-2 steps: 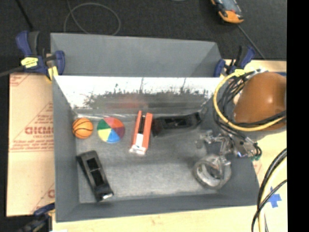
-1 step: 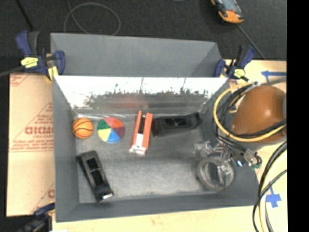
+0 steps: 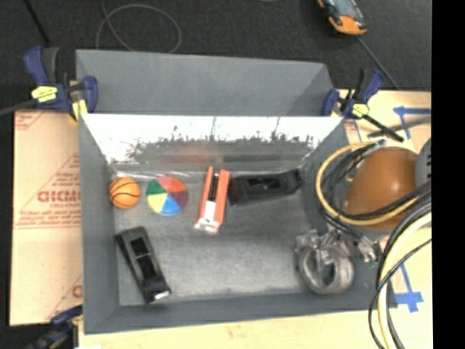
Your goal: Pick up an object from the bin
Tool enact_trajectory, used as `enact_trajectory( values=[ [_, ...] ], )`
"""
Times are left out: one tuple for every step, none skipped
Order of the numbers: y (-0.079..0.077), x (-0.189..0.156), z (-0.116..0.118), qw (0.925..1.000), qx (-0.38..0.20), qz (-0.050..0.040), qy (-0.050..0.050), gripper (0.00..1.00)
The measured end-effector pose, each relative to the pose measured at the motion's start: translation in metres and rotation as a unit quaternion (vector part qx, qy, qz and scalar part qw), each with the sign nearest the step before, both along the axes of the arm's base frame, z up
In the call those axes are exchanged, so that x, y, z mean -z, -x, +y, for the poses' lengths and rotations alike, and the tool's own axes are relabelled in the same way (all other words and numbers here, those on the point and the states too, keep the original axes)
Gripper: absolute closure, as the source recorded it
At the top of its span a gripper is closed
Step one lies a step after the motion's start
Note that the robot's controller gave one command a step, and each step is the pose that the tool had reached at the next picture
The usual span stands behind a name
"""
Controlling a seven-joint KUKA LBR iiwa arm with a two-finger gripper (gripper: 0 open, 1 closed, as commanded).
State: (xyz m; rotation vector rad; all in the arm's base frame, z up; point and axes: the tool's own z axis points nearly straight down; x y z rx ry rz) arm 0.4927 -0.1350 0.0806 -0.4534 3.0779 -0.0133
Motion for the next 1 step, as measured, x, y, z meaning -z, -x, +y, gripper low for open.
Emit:
enact_trajectory(
  values=[
    [0.0000, 0.0000, 0.0000, 1.0000, 0.000, 0.0000, 0.000, 1.00]
  ],
)
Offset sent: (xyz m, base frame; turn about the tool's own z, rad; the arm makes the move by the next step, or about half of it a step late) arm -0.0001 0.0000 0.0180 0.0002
